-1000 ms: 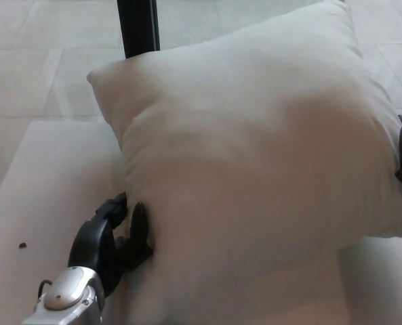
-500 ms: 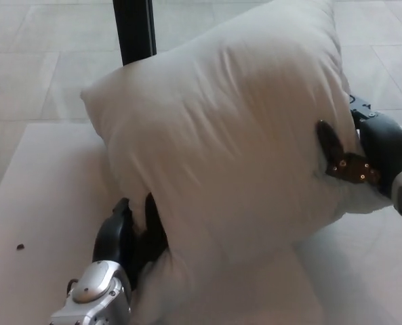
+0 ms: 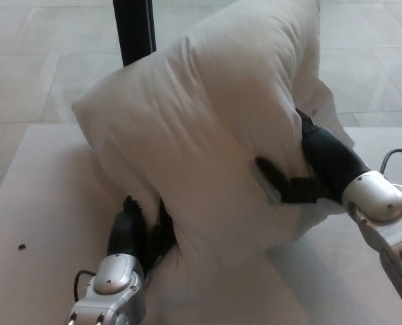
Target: The robot uses its left hand to press on the left side of the pillow kept in the middle of the desk and uses its right hand to lift up and the right side of the pillow and turn it over
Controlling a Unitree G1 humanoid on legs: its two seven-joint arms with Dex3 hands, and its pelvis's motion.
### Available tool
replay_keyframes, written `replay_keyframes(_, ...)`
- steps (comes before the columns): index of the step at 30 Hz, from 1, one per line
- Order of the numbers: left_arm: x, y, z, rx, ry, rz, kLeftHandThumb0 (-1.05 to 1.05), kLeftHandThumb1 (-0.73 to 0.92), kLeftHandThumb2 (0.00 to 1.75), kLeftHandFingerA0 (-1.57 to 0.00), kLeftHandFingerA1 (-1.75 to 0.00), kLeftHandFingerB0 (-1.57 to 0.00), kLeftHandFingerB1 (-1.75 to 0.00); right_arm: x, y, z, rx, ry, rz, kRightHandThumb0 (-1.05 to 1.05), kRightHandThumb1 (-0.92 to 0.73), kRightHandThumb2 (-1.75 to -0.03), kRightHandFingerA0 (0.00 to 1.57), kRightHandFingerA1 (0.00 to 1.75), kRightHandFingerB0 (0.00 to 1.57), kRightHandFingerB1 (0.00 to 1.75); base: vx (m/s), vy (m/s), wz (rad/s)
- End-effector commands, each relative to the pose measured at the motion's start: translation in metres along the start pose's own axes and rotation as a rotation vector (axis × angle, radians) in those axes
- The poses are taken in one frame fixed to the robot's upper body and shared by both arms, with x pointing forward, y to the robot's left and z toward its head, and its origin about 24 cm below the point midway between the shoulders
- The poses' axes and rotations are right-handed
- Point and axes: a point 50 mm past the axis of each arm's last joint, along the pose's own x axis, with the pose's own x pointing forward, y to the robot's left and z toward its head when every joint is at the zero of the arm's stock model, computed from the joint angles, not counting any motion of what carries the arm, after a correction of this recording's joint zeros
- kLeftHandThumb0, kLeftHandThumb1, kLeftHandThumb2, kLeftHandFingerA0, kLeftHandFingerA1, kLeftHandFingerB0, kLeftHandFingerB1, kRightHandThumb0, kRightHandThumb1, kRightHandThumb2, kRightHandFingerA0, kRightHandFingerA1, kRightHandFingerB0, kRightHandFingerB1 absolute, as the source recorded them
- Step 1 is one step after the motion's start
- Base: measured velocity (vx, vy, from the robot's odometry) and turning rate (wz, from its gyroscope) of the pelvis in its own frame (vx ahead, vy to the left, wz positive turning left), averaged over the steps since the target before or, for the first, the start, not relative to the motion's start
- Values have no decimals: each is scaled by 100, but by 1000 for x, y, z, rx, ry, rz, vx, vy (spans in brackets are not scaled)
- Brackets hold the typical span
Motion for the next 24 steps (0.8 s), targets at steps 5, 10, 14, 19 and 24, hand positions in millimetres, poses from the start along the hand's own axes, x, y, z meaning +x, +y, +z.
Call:
replay_keyframes(5, -19, -99, -46, 174, 141, -234, -99, 67, 97, -17, -57, 0, 0, 5, 129, 7, 74, -4, 391, -102, -72, -67, 37, 150, 16, 44, 0, 0, 0)
replay_keyframes(10, -24, -130, -58, -38, 157, -312, -105, 60, 95, 0, -7, 0, -7, -3, 163, 3, -50, -17, 483, -43, -26, -98, 4, 58, 0, 53, 0, 0, 0)
replay_keyframes(14, -30, -130, -78, -24, 169, -327, -102, 66, 95, -34, -93, 0, 0, -12, 184, -13, -160, 21, 555, -44, -23, -97, 3, 58, 1, 55, 0, 0, 0)
replay_keyframes(19, -31, -126, -84, -36, 160, -311, -80, 55, 84, -41, -101, 0, 0, -16, 193, -13, -182, 15, 580, -105, -80, -65, 2, 77, 7, 62, 0, 0, 0)
replay_keyframes(24, -30, -126, -90, -20, 172, -305, -79, 68, 60, -22, -112, 0, 0, -20, 202, -12, -202, 2, 667, -98, -58, -102, 4, 54, 8, 58, 0, 0, 0)
